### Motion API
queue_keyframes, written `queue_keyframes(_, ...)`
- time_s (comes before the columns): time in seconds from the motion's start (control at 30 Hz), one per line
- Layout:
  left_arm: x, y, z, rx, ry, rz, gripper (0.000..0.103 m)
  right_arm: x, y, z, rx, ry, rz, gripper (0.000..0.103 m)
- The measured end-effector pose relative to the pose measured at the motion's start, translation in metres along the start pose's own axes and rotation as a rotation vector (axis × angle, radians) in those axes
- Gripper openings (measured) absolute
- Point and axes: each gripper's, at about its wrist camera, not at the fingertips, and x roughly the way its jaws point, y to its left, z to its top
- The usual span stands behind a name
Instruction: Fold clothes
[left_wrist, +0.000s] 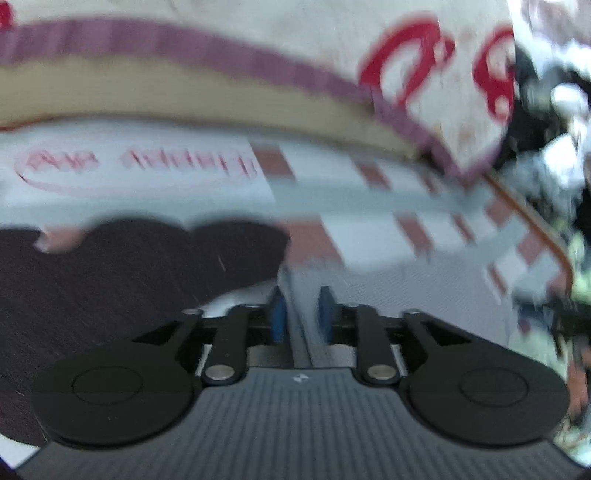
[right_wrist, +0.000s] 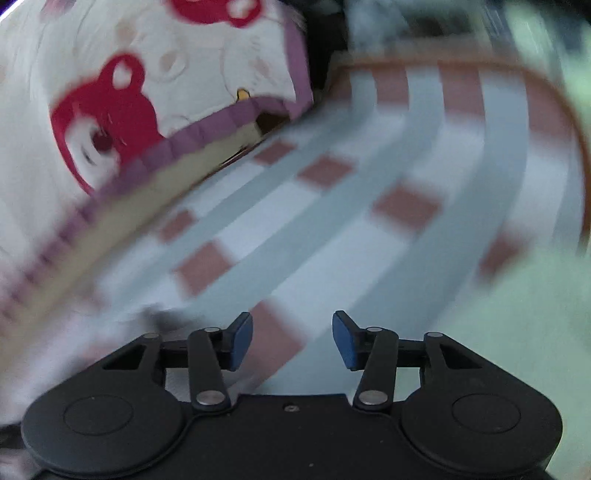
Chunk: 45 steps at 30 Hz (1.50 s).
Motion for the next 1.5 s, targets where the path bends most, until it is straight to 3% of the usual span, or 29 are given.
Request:
queue_keyframes(0.07, -0.012, 0.005, 0.007, -0.032, -0.050, 0.016, 0.026, 0.001, -0.012, -0.016, 0.118, 0.116, 0.126, 0.054)
queue_keyframes(0.17, -0.022, 0.023, 0.004, -0.137, 0.010, -0.002, 0.027, 0.008, -0.021, -0.029, 0.230, 0.205, 0.216, 0.054)
queue_keyframes(0.3, -0.025, 0.040, -0.019, -0.248, 0.136, -0.051, 0.033, 0.016, -0.024, -0.036, 0.302, 0.252, 0.297, 0.057)
queue_keyframes(0.47, -0.004, 0.025, -0.031, -0.124, 0.194, -0.043, 0.044, 0.031, -0.001, -0.050, 0.212, 0.298, 0.294, 0.062)
queue_keyframes(0.6, 0.013, 0.018, -0.038, -0.044, 0.175, -0.036, 0.048, 0.039, 0.011, -0.052, 0.119, 0.252, 0.277, 0.066)
queue_keyframes(0.63, 0.016, 0.016, -0.039, -0.023, 0.160, -0.042, 0.049, 0.039, 0.012, -0.051, 0.102, 0.237, 0.271, 0.062)
queue_keyframes(0.7, 0.021, 0.012, -0.036, 0.008, 0.133, -0.056, 0.050, 0.039, 0.015, -0.048, 0.067, 0.207, 0.259, 0.036)
queue_keyframes(0.77, 0.025, 0.011, -0.035, 0.010, 0.117, -0.084, 0.050, 0.039, 0.018, -0.046, 0.032, 0.178, 0.247, 0.034)
queue_keyframes(0.93, 0.017, 0.011, -0.035, -0.044, 0.143, -0.162, 0.050, 0.038, 0.024, -0.041, -0.056, 0.104, 0.215, 0.035)
queue_keyframes(1.03, 0.011, 0.017, -0.032, -0.120, 0.169, -0.242, 0.051, 0.038, 0.028, -0.037, -0.108, 0.060, 0.196, 0.040)
queue_keyframes(1.1, 0.011, 0.022, -0.030, -0.174, 0.228, -0.284, 0.056, 0.038, 0.030, -0.035, -0.138, 0.033, 0.185, 0.046)
queue_keyframes(1.17, 0.011, 0.029, -0.027, -0.223, 0.284, -0.325, 0.058, 0.040, 0.023, -0.033, -0.044, 0.069, 0.208, 0.049)
queue_keyframes(1.23, 0.009, 0.038, -0.025, -0.286, 0.263, -0.384, 0.062, 0.044, 0.017, -0.033, 0.053, 0.107, 0.239, 0.054)
queue_keyframes(1.3, 0.011, 0.043, -0.026, -0.343, 0.247, -0.367, 0.064, 0.047, 0.016, -0.034, 0.119, 0.128, 0.265, 0.059)
queue_keyframes(1.33, 0.013, 0.040, -0.026, -0.326, 0.231, -0.353, 0.066, 0.048, 0.018, -0.034, 0.110, 0.128, 0.260, 0.059)
queue_keyframes(1.43, 0.020, 0.025, -0.026, -0.192, 0.173, -0.211, 0.067, 0.050, 0.024, -0.037, 0.061, 0.122, 0.240, 0.060)
queue_keyframes(1.5, 0.031, 0.013, -0.025, -0.083, 0.136, -0.159, 0.067, 0.054, 0.025, -0.039, 0.067, 0.121, 0.233, 0.062)
